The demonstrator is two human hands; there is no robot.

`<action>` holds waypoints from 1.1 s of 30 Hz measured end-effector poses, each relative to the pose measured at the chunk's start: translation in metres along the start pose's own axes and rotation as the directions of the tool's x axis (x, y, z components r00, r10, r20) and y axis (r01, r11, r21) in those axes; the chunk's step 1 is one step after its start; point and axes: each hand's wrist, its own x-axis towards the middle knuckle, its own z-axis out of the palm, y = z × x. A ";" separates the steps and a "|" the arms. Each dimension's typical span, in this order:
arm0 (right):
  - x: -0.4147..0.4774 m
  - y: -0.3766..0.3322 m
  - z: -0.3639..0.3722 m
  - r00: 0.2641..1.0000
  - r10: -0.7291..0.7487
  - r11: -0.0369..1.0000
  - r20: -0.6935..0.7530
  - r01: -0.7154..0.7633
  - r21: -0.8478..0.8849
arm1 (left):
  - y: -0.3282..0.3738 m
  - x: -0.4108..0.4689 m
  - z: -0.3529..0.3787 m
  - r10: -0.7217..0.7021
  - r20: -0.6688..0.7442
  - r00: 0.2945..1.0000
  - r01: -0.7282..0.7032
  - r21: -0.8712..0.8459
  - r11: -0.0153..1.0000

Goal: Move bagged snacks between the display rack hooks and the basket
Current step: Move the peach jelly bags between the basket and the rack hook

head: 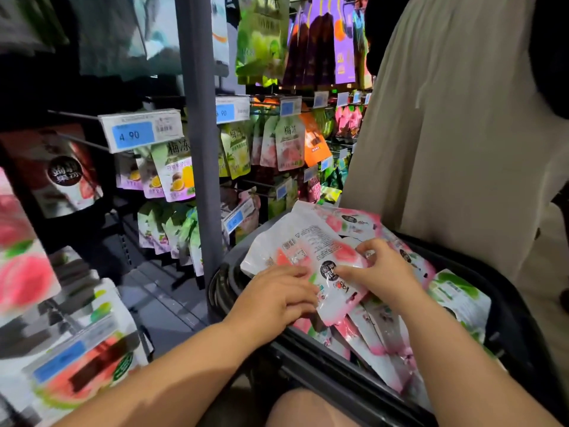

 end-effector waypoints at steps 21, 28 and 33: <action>-0.026 -0.028 -0.002 0.833 -0.543 0.422 -0.106 0.380 0.823 | 0.057 0.003 -0.073 -0.567 -0.310 0.764 0.224 -0.696 0.682; -0.020 -0.049 0.014 0.925 -0.376 0.504 -0.063 0.261 0.823 | 0.056 0.010 -0.085 -0.684 -0.235 0.690 0.163 -0.871 0.464; -0.031 -0.077 0.020 0.949 -0.315 0.393 0.010 0.121 0.912 | 0.046 0.006 -0.087 -0.740 -0.148 0.656 0.151 -0.935 0.321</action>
